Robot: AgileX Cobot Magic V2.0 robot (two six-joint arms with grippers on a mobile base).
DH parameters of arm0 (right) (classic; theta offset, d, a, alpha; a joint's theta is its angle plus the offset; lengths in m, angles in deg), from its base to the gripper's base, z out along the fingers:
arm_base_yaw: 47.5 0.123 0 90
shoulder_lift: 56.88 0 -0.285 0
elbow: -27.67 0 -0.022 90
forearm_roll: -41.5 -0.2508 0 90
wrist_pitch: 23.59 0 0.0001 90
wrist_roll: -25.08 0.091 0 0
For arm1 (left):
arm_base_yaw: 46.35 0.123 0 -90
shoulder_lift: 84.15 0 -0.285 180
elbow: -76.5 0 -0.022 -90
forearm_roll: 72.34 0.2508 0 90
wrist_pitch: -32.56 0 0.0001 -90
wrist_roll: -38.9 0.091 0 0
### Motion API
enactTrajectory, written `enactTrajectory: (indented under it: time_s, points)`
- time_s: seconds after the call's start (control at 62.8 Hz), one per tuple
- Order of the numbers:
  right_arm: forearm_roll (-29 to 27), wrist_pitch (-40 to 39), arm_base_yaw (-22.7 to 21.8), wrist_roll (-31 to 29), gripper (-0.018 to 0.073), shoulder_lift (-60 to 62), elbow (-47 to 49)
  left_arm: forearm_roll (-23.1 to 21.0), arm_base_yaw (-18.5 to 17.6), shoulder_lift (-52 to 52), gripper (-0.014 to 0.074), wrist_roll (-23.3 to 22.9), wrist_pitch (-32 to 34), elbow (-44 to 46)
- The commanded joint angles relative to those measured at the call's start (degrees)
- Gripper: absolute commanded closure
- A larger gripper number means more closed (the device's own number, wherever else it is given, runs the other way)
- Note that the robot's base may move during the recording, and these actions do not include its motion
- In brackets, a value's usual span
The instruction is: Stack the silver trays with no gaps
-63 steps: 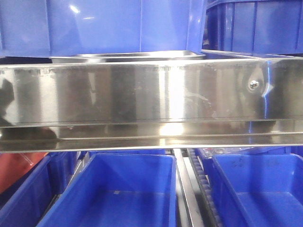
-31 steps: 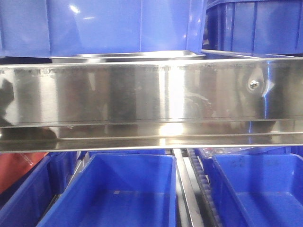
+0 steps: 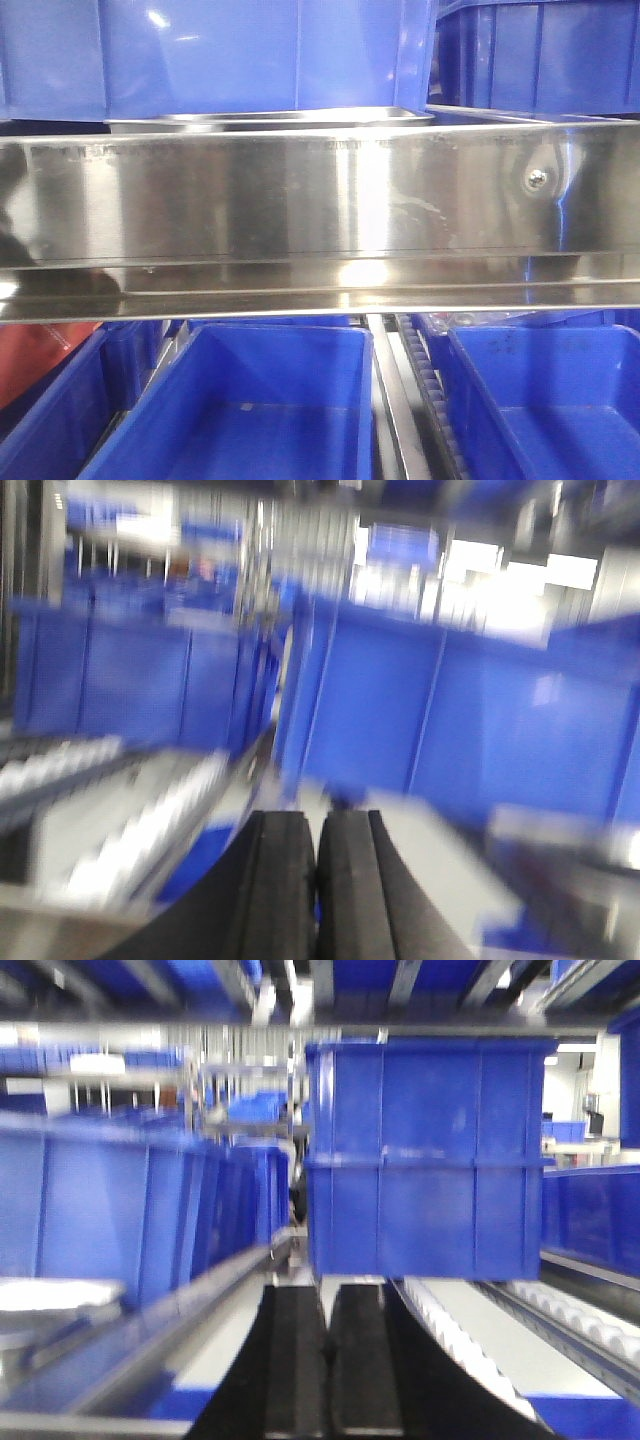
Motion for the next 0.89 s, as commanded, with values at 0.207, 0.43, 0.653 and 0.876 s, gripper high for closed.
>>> enactTrajectory:
  time_s: [0.207,0.43,0.653,0.876]
  points:
    - [-3.2,15.9,-0.3,0.0,0.0648,0.2,11.1,-1.7,0.2,-0.2,0.0592,0.6,-26.0,15.5]
    - [-2.6,39.5,-0.3,0.0,0.0648,-6.5,19.8,0.8,0.2,4.1,0.0592,0.6,-35.6,23.7]
    - [-10.0,45.0,-0.3,0.0,0.0648,-11.5,25.9,-3.5,0.2,5.0,0.0592,0.6,-40.3,25.0]
    - [-22.4,39.4,0.0,0.0,0.0648,-12.6,27.1,-7.4,0.2,6.3,0.0592,3.9,-41.3,25.5]
